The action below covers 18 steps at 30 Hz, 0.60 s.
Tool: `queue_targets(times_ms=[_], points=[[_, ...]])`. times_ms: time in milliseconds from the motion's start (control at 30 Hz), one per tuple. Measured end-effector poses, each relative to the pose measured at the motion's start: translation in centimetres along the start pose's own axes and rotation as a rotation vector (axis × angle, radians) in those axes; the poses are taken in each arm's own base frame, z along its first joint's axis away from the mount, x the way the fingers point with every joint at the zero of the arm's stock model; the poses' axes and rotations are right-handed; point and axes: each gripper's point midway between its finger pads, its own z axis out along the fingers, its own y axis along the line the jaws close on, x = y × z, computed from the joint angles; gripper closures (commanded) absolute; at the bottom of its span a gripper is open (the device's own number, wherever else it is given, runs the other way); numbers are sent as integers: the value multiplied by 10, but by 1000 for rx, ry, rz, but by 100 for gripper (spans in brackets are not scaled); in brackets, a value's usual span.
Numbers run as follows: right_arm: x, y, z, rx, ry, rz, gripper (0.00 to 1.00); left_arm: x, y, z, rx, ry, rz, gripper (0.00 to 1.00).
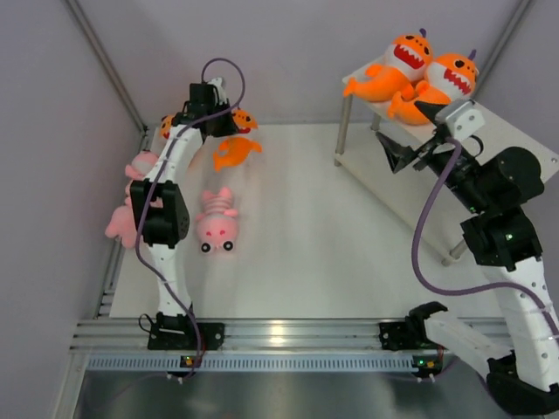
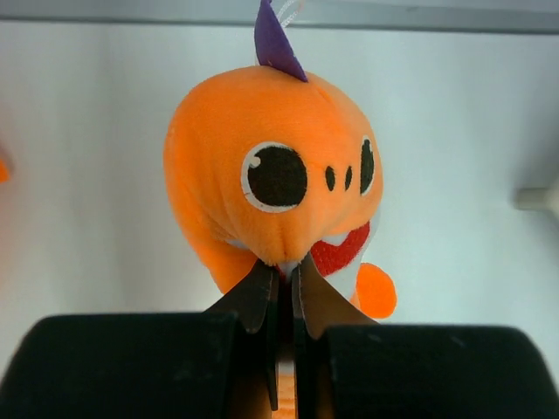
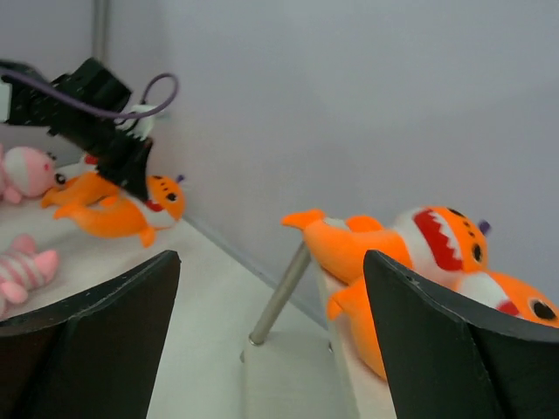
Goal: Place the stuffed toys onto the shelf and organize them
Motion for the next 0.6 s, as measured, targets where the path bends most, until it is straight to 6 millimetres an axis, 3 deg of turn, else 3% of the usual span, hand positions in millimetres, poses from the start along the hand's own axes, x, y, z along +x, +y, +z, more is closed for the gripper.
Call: queue_targets(times_ms=[133,267,333,433,533,600], points=[[-3,67,18,-218,-60,-114,9,-28,-57,-60,136,-54,-38,100],[7,150,33,-406,-140,-314,3,-34,-85,-119,234,-75,-77,100],[28,196,38,-495,-164,-444,2,-22,-93,-143,266,-51,-100,100],[76,260,46,-613,-152,-644,1,2,-103,-166,293,-4,-115,100],[114,302,53,-700,-141,-811,1,27,-116,-177,317,56,-108,100],[127,318,61,-716,-149,-913,1,39,-125,-182,337,88,-101,100]])
